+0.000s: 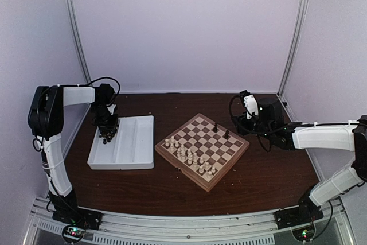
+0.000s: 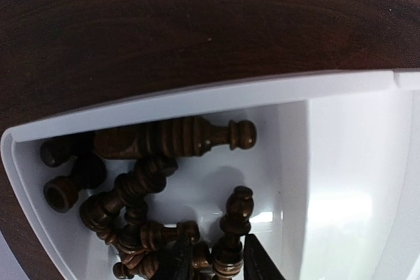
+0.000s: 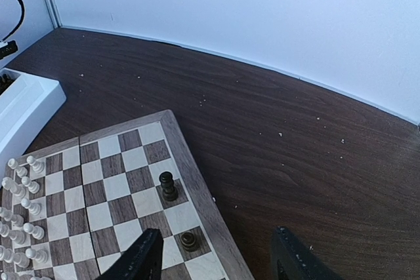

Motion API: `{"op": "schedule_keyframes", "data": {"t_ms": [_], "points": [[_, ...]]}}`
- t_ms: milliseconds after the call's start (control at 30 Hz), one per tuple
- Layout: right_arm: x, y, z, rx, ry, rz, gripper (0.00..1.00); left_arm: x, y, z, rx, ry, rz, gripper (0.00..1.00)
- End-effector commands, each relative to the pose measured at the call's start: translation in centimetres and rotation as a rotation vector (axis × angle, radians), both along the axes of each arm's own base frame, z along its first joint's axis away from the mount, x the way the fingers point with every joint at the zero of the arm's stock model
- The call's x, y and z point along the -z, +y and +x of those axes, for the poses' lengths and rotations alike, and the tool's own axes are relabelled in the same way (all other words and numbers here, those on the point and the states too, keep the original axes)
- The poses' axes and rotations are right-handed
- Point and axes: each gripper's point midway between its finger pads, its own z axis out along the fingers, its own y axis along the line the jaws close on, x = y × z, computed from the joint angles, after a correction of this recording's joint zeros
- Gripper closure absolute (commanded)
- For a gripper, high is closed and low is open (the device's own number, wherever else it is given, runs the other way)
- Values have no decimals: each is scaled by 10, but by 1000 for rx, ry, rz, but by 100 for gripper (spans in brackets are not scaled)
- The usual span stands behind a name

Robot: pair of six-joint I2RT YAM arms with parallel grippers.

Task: Set up the chess pieces on the board
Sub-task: Pick up the chess piece from the storage box.

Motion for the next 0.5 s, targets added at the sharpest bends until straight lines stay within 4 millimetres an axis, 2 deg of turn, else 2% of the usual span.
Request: {"op": "schedule_keyframes", "data": {"t_ms": [0, 100, 467], "points": [[-11, -4, 4, 26, -23, 15, 41, 17, -2, -14, 17, 72, 26, 74], [-11, -4, 4, 28, -23, 13, 41, 13, -3, -17, 35, 56, 81, 81], [-11, -4, 3, 28, -19, 14, 41, 20, -2, -30, 35, 81, 121, 81]]}}
